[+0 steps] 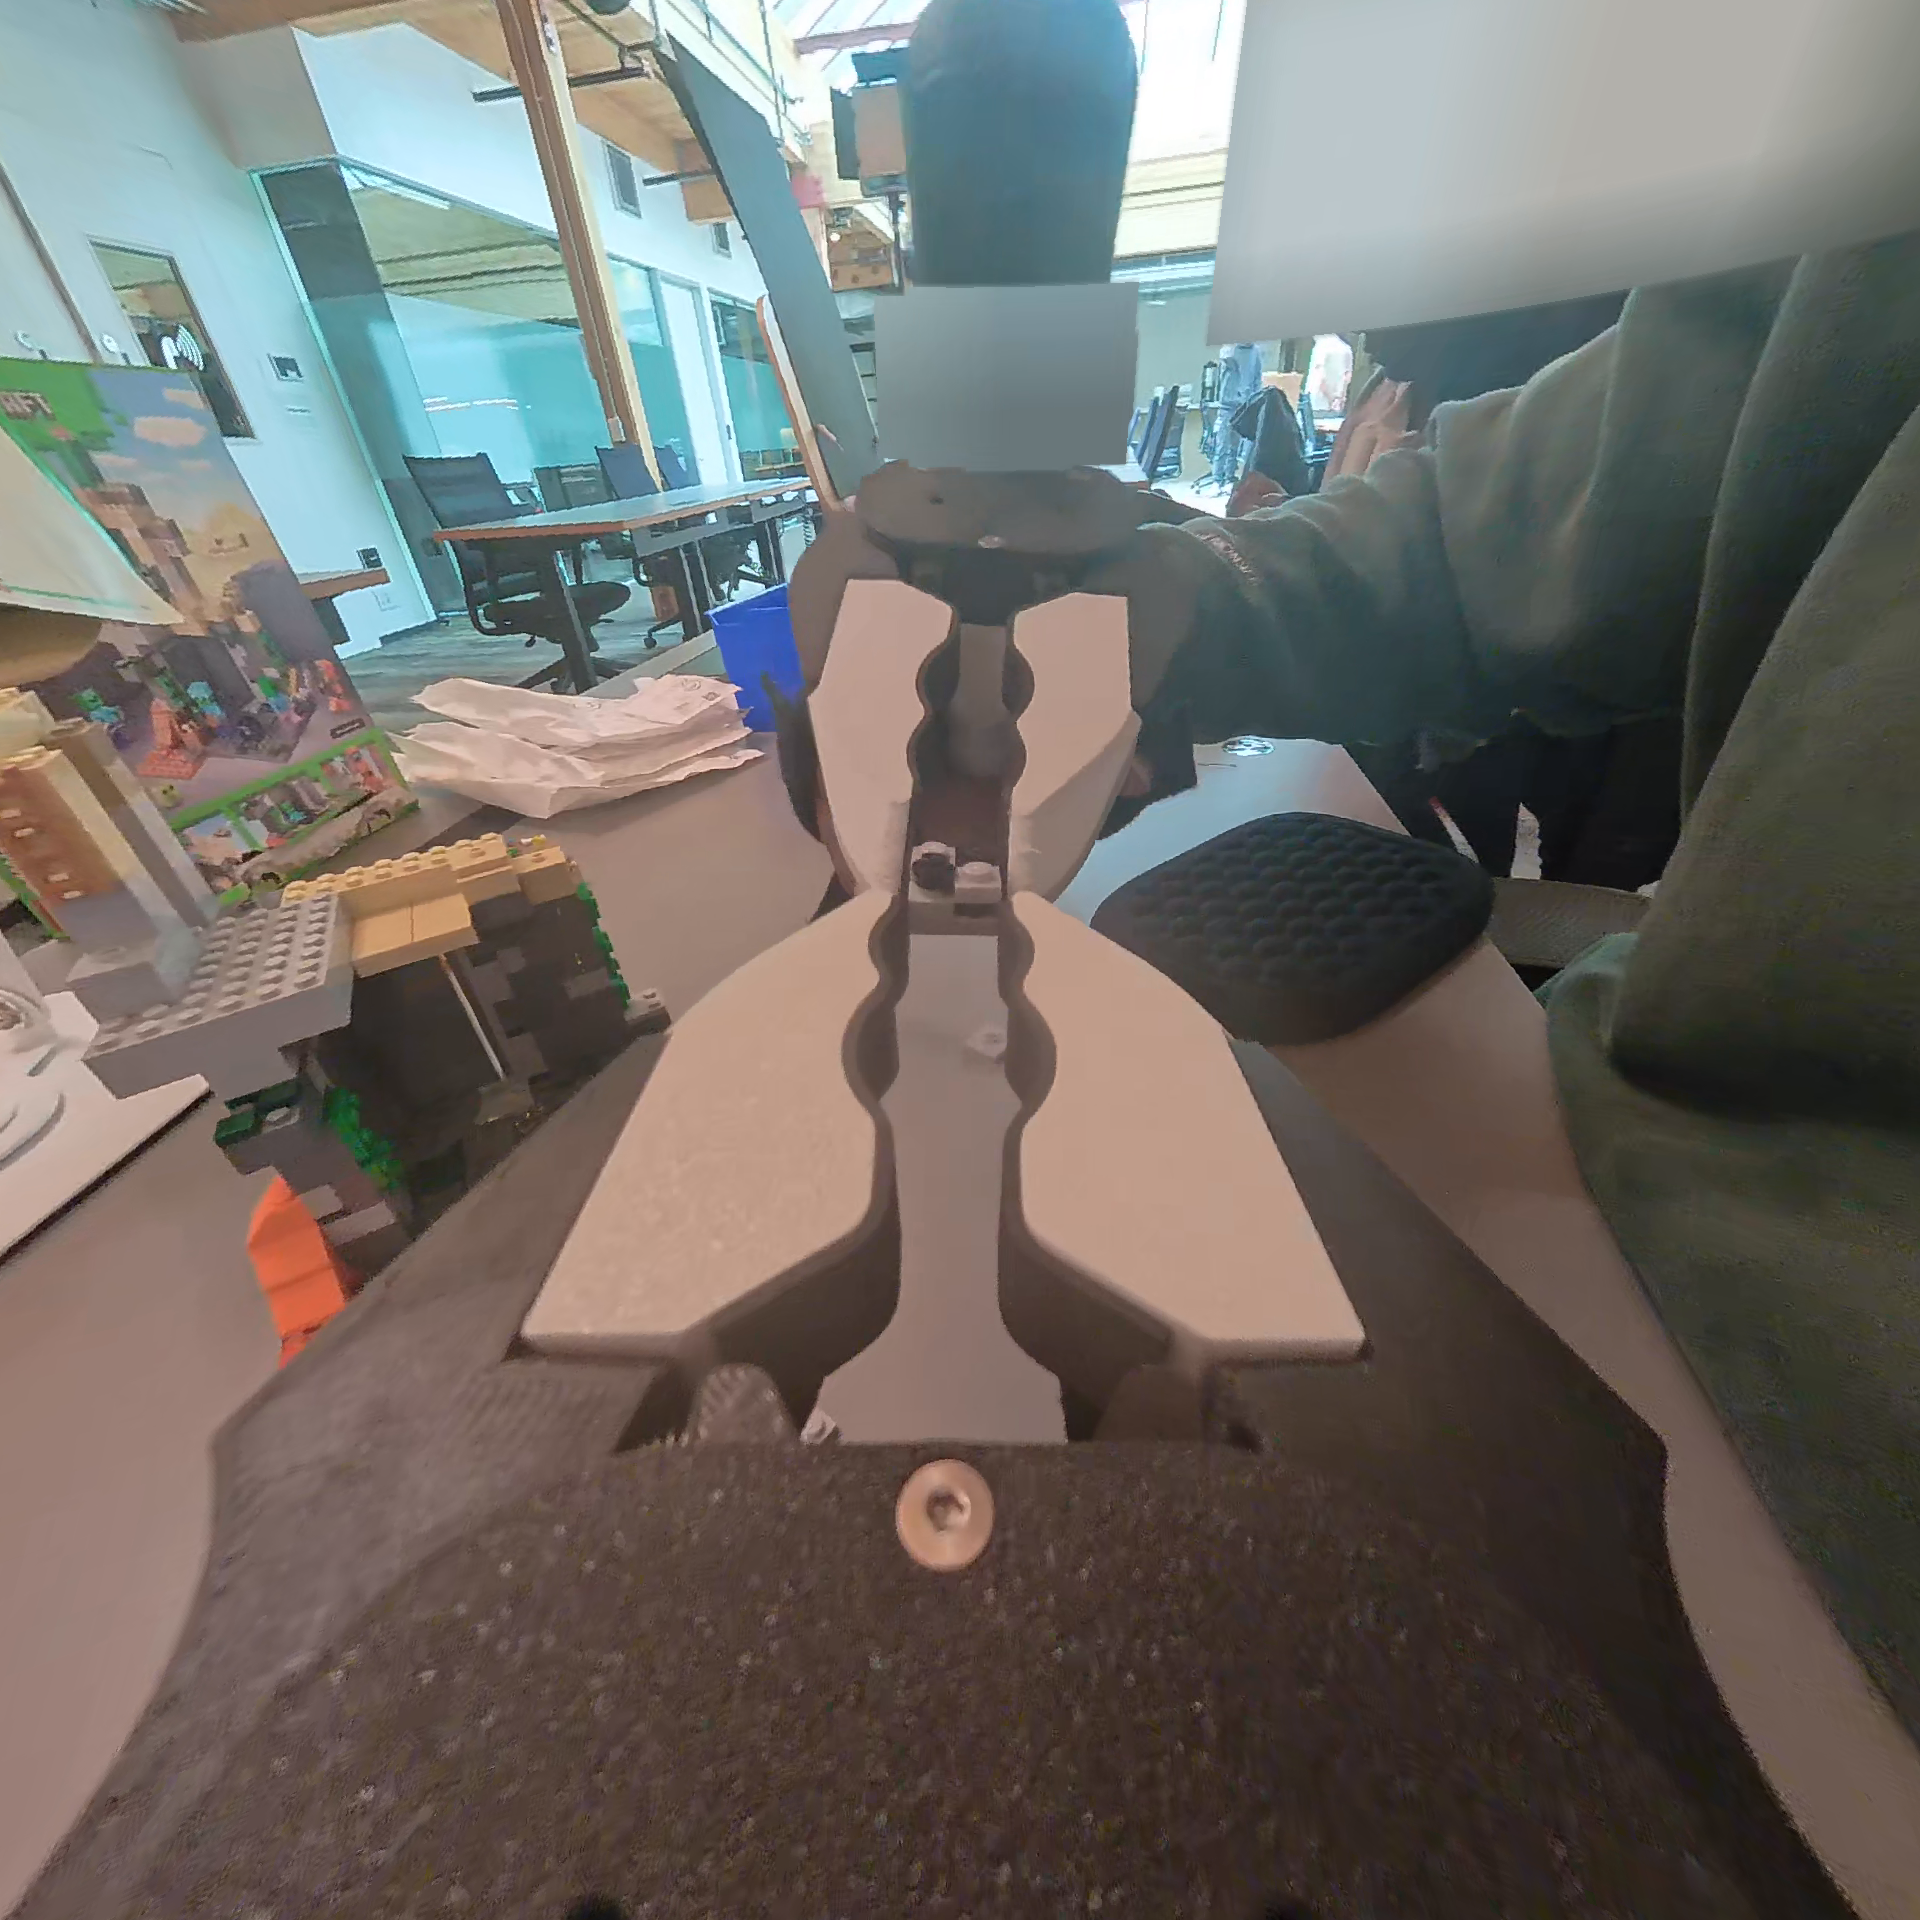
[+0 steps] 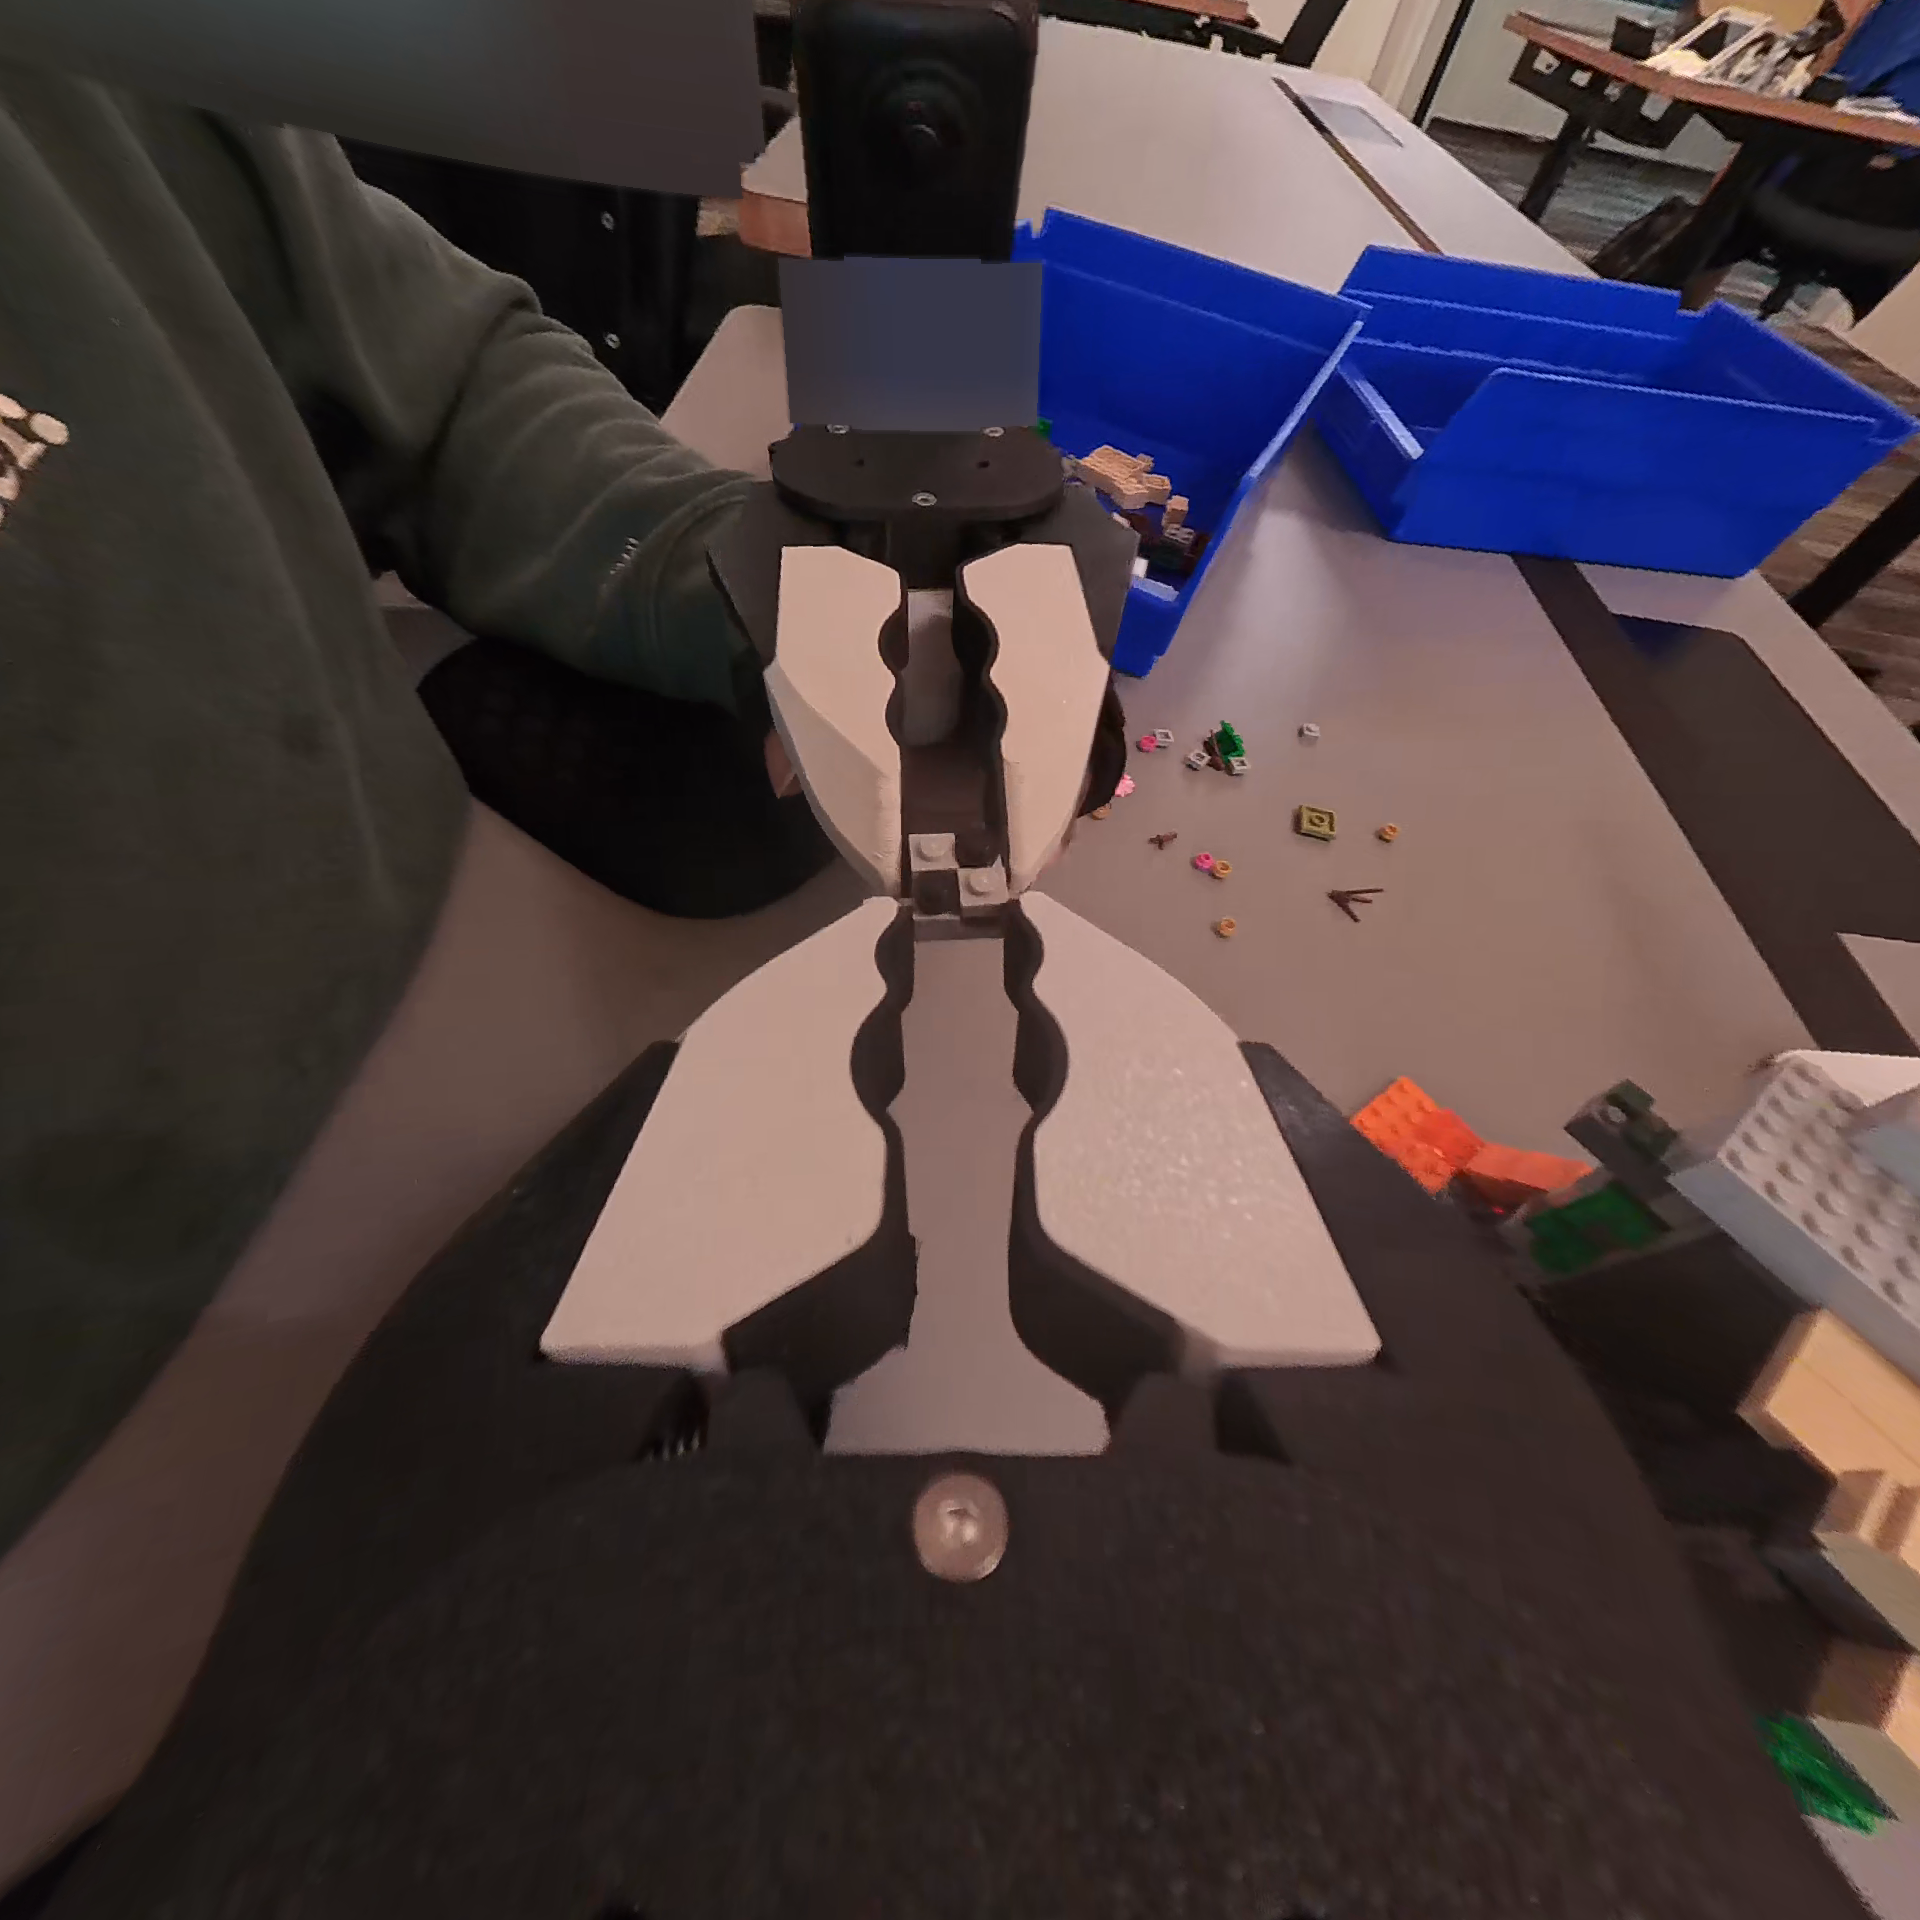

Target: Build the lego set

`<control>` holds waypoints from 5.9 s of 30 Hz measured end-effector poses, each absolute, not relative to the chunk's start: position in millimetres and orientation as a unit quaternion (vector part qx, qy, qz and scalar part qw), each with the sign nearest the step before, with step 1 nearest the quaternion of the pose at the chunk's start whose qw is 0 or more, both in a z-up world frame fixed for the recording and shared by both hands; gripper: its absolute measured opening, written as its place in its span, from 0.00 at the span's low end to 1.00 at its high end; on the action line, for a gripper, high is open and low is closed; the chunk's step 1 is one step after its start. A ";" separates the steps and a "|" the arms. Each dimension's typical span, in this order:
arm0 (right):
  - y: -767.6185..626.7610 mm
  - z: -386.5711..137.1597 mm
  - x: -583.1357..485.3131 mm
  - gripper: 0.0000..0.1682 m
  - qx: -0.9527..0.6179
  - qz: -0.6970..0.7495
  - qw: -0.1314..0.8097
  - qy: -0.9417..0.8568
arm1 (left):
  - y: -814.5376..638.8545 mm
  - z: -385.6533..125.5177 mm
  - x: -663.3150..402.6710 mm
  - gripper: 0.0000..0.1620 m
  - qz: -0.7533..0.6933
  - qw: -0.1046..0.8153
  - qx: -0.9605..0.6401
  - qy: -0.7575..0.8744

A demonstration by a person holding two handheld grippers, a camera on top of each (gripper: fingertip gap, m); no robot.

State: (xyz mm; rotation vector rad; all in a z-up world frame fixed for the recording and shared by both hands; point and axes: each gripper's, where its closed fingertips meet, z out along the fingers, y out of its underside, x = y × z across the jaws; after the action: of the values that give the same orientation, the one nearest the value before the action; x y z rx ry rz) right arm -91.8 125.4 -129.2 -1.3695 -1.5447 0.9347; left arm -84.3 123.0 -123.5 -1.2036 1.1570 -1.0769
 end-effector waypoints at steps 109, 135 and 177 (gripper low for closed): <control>64.3 -125.8 -80.7 0.10 -0.520 0.709 0.112 -0.463 | 76.7 -130.6 -71.4 0.06 -0.238 0.591 -0.408 0.655; 107.3 -135.8 -75.2 0.09 -0.587 0.584 0.276 -0.488 | 104.8 -136.1 -69.7 0.17 -0.464 0.477 -0.553 0.502; 107.2 -144.9 -84.0 0.10 -0.506 0.324 0.467 -0.649 | 104.3 -141.8 -74.9 0.10 -0.415 0.514 -0.507 0.553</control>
State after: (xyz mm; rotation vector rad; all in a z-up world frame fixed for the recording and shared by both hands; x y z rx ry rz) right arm -84.0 107.2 -144.9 -1.2413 -1.5937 0.7949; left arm -74.9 104.3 -141.8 -1.2190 1.3295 -0.9984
